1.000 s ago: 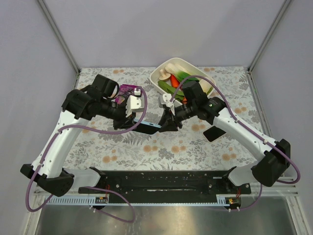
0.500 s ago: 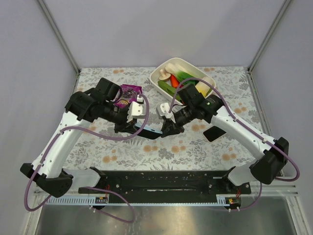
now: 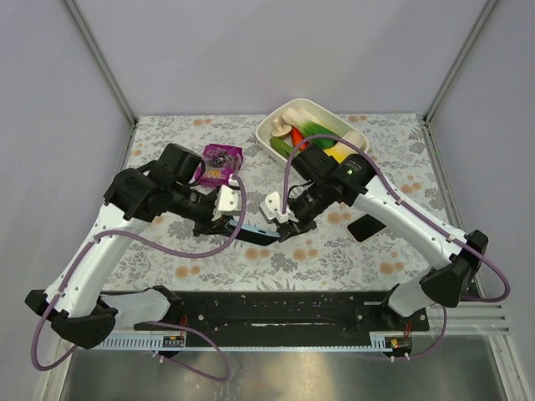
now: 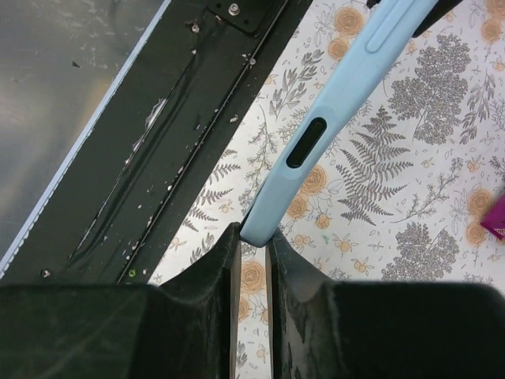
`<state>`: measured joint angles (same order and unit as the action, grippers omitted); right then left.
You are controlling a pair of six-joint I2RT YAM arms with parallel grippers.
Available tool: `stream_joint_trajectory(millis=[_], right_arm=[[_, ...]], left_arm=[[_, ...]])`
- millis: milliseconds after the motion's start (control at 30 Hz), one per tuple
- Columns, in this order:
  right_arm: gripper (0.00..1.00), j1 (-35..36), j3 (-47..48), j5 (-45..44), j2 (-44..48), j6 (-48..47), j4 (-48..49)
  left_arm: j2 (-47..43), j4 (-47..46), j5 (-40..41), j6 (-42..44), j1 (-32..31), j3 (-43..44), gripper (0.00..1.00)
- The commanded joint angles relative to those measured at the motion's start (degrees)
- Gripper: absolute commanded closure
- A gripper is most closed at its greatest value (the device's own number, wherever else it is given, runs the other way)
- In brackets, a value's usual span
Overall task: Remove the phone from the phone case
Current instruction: Remove the phone case from the phone.
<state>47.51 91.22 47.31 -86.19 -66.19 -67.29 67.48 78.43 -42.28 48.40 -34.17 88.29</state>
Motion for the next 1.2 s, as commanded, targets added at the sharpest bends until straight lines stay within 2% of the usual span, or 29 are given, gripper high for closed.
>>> stream_joint_trajectory(millis=[0, 200, 500, 667, 833, 967, 1033, 1067, 1100, 1167], right_arm=[[1.00, 2.24, 7.12, -0.72, -0.20, -6.75, -1.43], [1.00, 5.57, 11.51, -2.75, -1.17, -9.30, -6.79], [1.00, 7.69, 15.12, -4.60, -4.07, -10.18, -8.39], [1.00, 7.78, 16.80, -6.26, -4.95, -5.10, -5.41], [1.00, 6.64, 13.20, -8.90, -3.02, 0.96, -0.58], [0.92, 3.83, 8.55, -9.43, 0.23, 7.03, 4.34], [0.84, 2.60, 5.92, -10.13, 2.42, 10.02, 6.54], [0.78, 2.07, 4.51, -10.74, 3.22, 12.12, 8.38], [0.65, 1.46, 3.45, -10.66, 4.09, 14.32, 9.53], [0.47, 0.49, 1.16, -11.10, 5.68, 17.05, 11.82]], left_arm=[[-2.44, 3.56, -10.88, 4.24, -1.07, -2.50, 1.00], [-4.46, 5.06, -13.97, 6.44, -0.54, -4.97, 1.00], [-4.38, 4.01, -15.11, 5.48, -0.37, -4.71, 1.00], [-4.55, 2.34, -16.08, 4.51, -0.46, -5.50, 1.00], [-6.31, -1.96, -13.35, 0.73, 1.56, -5.41, 1.00], [-8.24, -4.69, -14.31, 0.38, 7.70, -6.46, 1.00], [-8.33, -4.08, -15.98, 0.81, 9.99, -6.03, 1.00], [-8.33, -3.82, -16.60, 0.99, 10.87, -5.85, 1.00], [-8.42, -3.81, -17.47, 0.91, 12.01, -5.94, 1.00], [-8.60, -3.90, -18.62, 0.47, 13.25, -5.94, 1.00]])
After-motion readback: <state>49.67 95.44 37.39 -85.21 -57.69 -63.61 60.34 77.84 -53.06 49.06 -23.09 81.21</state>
